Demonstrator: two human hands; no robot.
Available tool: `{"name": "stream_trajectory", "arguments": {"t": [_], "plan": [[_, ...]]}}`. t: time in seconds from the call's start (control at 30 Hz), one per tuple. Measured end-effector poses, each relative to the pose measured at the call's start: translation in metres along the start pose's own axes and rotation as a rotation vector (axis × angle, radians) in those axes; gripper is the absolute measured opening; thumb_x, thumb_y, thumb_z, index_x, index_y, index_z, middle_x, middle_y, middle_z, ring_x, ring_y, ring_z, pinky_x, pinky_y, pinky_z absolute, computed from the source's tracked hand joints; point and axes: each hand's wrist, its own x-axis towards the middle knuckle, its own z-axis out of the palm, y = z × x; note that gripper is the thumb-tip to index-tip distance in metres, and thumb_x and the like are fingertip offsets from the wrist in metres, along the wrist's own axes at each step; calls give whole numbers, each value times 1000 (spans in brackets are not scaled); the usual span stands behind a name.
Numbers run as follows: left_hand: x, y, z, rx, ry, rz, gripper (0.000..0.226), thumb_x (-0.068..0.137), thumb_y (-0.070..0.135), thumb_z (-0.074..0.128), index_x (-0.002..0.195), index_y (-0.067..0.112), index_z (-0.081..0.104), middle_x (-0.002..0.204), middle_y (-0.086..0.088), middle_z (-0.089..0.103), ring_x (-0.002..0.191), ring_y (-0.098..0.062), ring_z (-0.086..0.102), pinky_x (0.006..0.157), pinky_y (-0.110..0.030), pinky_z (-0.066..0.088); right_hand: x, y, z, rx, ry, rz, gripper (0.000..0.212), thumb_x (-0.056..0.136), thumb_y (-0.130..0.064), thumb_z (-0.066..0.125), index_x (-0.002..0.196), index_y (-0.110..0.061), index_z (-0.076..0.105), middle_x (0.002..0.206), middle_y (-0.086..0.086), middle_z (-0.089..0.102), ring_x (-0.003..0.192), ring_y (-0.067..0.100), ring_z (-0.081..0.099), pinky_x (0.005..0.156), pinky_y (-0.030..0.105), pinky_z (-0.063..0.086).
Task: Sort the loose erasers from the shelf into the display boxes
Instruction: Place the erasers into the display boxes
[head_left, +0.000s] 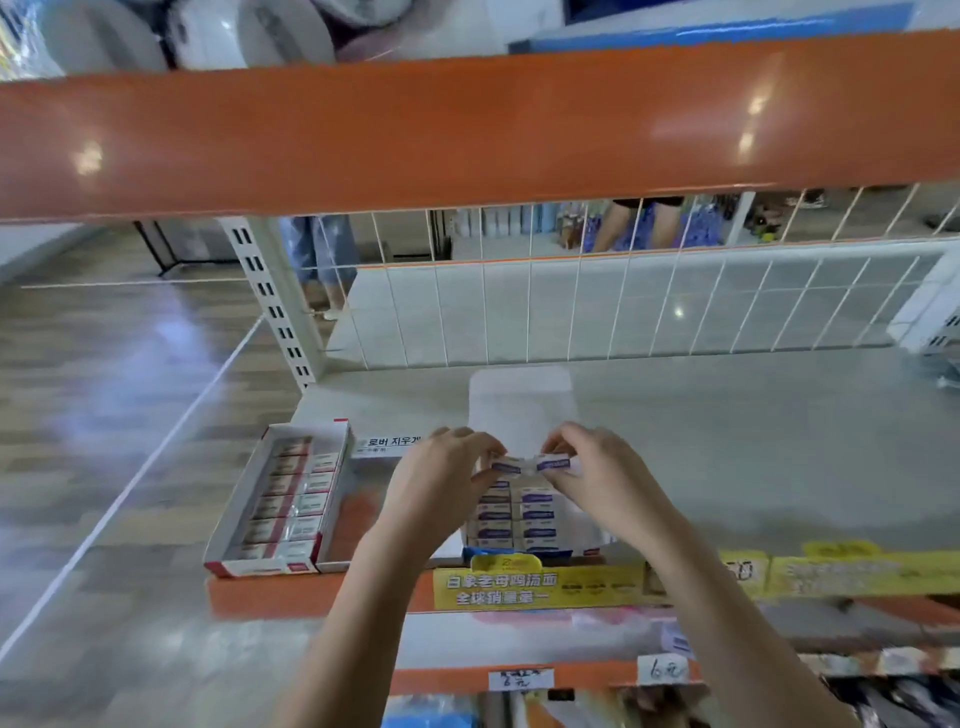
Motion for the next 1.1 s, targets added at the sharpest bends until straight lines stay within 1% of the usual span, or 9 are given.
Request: {"name": "stream_trajectory", "arguments": {"t": [0.07, 0.17, 0.23, 0.37, 0.57, 0.8, 0.93, 1.07, 1.1], "plan": [[1, -7, 2, -24, 12, 10, 27, 91, 30, 56, 117, 29, 61, 115, 9, 63, 103, -12, 52, 81, -24, 41, 1, -3, 4, -93, 6, -14, 16, 85, -25, 66, 100, -23, 60, 95, -9, 57, 88, 7, 50, 67, 18, 35], [1, -15, 5, -52, 34, 18, 28, 91, 31, 57, 118, 29, 61, 115, 10, 62, 104, -10, 51, 80, -22, 40, 4, -6, 10, -215, 8, -36, 20, 85, -23, 65, 104, -19, 62, 105, -5, 58, 102, 11, 48, 81, 19, 36], [1, -19, 7, -73, 51, 24, 29, 90, 31, 57, 119, 28, 61, 116, 9, 62, 105, -11, 51, 81, -24, 41, 7, -6, 16, -256, -3, -34, 21, 86, -21, 64, 107, -17, 62, 108, -3, 56, 106, 13, 46, 86, 20, 36], [1, -25, 7, -100, 67, 38, 29, 90, 30, 59, 118, 28, 61, 117, 9, 63, 107, -12, 52, 84, -26, 43, 9, -10, 25, -275, -14, -17, 17, 87, -13, 61, 104, -15, 61, 106, -2, 52, 102, 14, 48, 84, 25, 42], [3, -31, 5, -135, 74, 58, 27, 89, 28, 61, 116, 25, 63, 115, 8, 64, 105, -12, 53, 82, -26, 43, 7, -20, 34, -353, -15, 1, 16, 89, -17, 58, 104, -21, 56, 105, -6, 50, 99, 12, 50, 75, 32, 48], [1, -37, 3, -149, 63, 77, 28, 89, 28, 60, 117, 25, 63, 114, 8, 64, 104, -12, 52, 82, -25, 43, 9, -19, 33, -274, -17, 70, 15, 91, -15, 55, 105, -17, 62, 105, -3, 54, 88, 19, 59, 87, 34, 49], [0, -40, 1, -157, 72, 89, 27, 89, 28, 61, 115, 24, 64, 111, 7, 65, 101, -12, 52, 81, -24, 42, 5, -20, 34, -349, -18, 69, 24, 98, -17, 43, 112, -26, 60, 109, -8, 56, 92, 19, 54, 84, 27, 39], [-1, -40, 0, -146, 72, 97, 26, 89, 27, 60, 114, 24, 64, 111, 7, 65, 103, -13, 53, 82, -25, 42, 4, -21, 37, -382, -24, 95, 27, 99, -19, 40, 111, -27, 63, 101, -6, 57, 79, 16, 41, 73, 29, 42], [0, -39, 0, -145, 76, 99, 26, 89, 27, 61, 114, 24, 64, 111, 7, 66, 103, -13, 53, 82, -26, 43, 4, -21, 37, -389, -31, 87, 26, 99, -20, 41, 110, -26, 64, 98, -5, 56, 80, 15, 44, 72, 29, 43]]}}
